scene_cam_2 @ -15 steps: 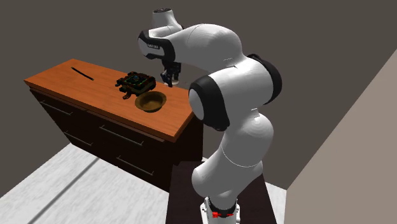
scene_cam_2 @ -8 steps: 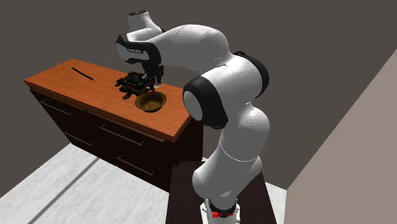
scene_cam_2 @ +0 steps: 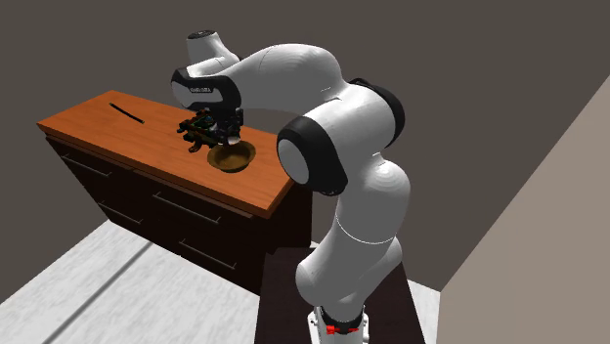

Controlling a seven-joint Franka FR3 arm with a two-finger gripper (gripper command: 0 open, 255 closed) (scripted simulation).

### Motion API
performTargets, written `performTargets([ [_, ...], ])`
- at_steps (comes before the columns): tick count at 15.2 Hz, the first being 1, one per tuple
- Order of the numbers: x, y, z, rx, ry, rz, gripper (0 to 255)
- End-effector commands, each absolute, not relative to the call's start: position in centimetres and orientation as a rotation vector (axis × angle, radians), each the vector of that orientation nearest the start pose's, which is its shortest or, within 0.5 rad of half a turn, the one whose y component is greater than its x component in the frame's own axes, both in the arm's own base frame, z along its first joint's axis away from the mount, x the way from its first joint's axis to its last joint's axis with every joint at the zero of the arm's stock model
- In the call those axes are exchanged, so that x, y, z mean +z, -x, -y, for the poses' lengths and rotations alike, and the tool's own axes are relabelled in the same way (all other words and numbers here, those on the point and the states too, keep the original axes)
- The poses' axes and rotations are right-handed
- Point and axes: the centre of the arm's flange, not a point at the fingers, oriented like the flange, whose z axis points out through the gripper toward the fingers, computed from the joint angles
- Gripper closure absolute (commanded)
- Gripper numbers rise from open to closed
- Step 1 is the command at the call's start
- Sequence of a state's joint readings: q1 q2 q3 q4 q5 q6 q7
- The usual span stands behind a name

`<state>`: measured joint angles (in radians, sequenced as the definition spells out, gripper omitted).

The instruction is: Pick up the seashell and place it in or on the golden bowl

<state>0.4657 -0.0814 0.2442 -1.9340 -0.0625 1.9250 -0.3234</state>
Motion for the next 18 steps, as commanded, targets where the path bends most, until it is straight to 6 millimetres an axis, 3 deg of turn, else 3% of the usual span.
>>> performTargets([
  [1, 51.5, -41.3, -35.5, -0.135, 2.769, 1.609, 255],
  [7, 48.4, -41.3, -35.5, -0.135, 2.769, 1.609, 255],
  [15, 48.3, -41.3, -35.5, -0.135, 2.769, 1.609, 255],
  [16, 48.3, -41.3, -35.5, -0.135, 2.769, 1.609, 0],
  [18, 48.3, -41.3, -35.5, -0.135, 2.769, 1.609, 0],
])
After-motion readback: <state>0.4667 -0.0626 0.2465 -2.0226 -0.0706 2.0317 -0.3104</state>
